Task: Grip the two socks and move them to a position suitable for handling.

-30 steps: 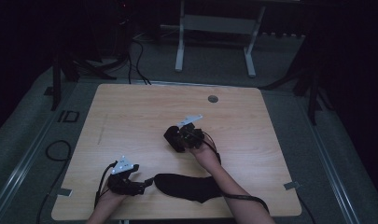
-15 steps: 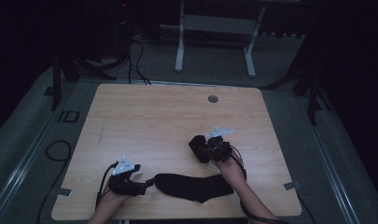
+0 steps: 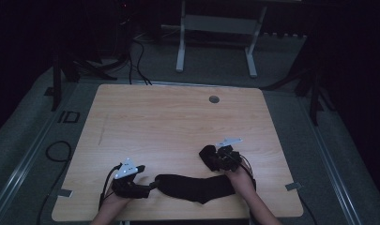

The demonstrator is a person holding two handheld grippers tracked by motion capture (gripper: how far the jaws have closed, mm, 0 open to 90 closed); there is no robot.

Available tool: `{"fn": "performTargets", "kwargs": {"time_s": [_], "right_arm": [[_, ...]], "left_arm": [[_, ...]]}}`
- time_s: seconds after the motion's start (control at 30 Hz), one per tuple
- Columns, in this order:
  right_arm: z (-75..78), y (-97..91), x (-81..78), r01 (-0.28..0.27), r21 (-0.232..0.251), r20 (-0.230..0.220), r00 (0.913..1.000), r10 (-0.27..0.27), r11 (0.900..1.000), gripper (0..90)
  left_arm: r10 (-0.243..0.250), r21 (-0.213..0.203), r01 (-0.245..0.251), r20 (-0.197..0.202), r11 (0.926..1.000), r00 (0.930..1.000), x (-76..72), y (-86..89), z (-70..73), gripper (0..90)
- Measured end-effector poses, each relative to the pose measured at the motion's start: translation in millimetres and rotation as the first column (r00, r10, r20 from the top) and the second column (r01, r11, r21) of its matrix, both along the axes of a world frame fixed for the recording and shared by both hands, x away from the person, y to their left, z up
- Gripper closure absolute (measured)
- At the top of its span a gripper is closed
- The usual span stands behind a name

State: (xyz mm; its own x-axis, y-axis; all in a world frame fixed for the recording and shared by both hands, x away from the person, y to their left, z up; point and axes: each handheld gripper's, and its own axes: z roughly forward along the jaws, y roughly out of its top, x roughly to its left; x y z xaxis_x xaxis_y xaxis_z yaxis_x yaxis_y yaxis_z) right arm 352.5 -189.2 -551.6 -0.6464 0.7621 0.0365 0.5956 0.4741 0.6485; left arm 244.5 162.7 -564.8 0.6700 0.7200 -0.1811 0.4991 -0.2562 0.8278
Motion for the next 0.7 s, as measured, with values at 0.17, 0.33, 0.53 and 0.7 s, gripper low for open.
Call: {"fn": "performTargets", "kwargs": {"time_s": [0.17, 0.33, 0.53, 0.7], "right_arm": [[-0.7, 2.0, 5.9, 0.003, -0.002, 0.002, 1.0, -0.003, 1.0, 75.0], [3.7, 1.8, 11.2, -0.013, 0.042, -0.056, 0.9983, 0.015, 0.999, 50.7], [37.1, -1.0, 13.1, -0.04, 0.062, -0.007, 0.9992, 0.041, 0.9973, 39.6], [38.5, 7.4, 15.5, -0.054, 0.014, -0.027, 0.9982, 0.054, 0.9985, 39.6]], "left_arm": [[-0.003, 0.007, 0.003, -0.004, 1.0, 1.0, 0.4, -0.7, -0.7, 15.1], [-0.001, 0.004, 0.001, -0.005, 1.0, 1.0, 0.1, -1.1, 0.1, 15.1], [-0.003, -0.002, 0.003, -0.006, 1.0, 1.0, 0.9, -2.2, 0.9, 15.1], [-0.015, -0.009, 0.015, -0.011, 0.9999, 0.9998, 1.3, -6.1, 1.6, 15.1]]}}
